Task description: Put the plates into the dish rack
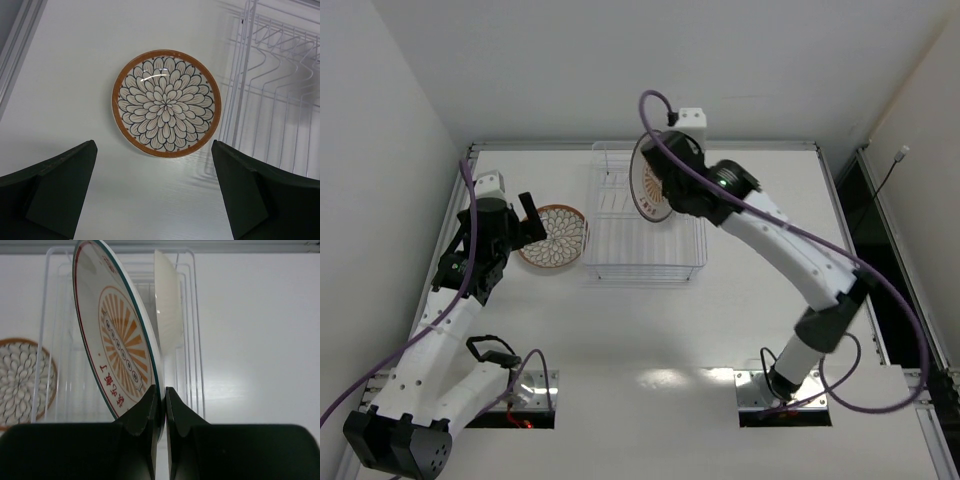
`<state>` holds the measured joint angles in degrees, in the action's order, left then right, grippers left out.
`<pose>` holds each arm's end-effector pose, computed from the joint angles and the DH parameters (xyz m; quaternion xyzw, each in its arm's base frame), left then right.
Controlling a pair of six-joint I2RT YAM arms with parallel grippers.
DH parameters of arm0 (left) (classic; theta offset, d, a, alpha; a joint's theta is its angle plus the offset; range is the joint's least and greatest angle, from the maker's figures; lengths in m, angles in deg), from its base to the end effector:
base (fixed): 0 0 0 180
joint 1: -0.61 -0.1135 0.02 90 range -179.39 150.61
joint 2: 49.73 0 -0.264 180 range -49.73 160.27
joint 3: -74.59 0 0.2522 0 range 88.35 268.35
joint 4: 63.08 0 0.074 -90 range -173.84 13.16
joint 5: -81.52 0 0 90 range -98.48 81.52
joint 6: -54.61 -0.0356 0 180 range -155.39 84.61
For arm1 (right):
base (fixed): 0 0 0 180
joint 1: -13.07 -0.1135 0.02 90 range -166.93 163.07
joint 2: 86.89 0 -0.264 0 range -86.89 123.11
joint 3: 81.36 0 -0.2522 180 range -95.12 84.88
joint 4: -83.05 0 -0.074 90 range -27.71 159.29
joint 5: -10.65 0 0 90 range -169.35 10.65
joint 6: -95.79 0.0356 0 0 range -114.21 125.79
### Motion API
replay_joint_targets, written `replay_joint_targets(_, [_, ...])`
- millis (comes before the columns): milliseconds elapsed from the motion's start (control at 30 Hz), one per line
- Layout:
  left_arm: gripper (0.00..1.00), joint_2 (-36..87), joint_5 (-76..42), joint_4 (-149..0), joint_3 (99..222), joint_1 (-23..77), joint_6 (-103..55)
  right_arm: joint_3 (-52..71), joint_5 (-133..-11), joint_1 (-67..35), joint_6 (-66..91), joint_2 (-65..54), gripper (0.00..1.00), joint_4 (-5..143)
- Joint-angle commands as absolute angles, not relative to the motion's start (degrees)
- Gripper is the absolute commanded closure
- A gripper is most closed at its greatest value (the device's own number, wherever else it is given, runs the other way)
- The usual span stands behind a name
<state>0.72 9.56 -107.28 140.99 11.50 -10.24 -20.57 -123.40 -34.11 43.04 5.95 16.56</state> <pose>0.1881 -0.0250 0.3353 -0.1850 0.8311 -0.0288 0.5236 0.2460 0.2290 0.4250 0.0848 0.8511 0.0108 0.5180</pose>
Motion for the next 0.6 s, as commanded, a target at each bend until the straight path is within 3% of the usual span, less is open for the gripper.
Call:
replay_joint_targets(0, [0.0,0.28,10.06,-106.46,141.79,11.6,-9.72,-31.82,-134.08,-34.65,43.14,15.39,1.0,15.86])
replay_joint_targets(133, [0.0,0.8,10.06,-106.46,141.79,11.6,-9.72,-42.01,-140.77,-35.36,43.67,24.55,1.0,14.53])
replay_joint_targets(567, [0.0,0.8,10.06,-106.46,141.79,11.6,-9.72,-45.64,-153.0,-35.36,42.26,33.6,1.0,14.97])
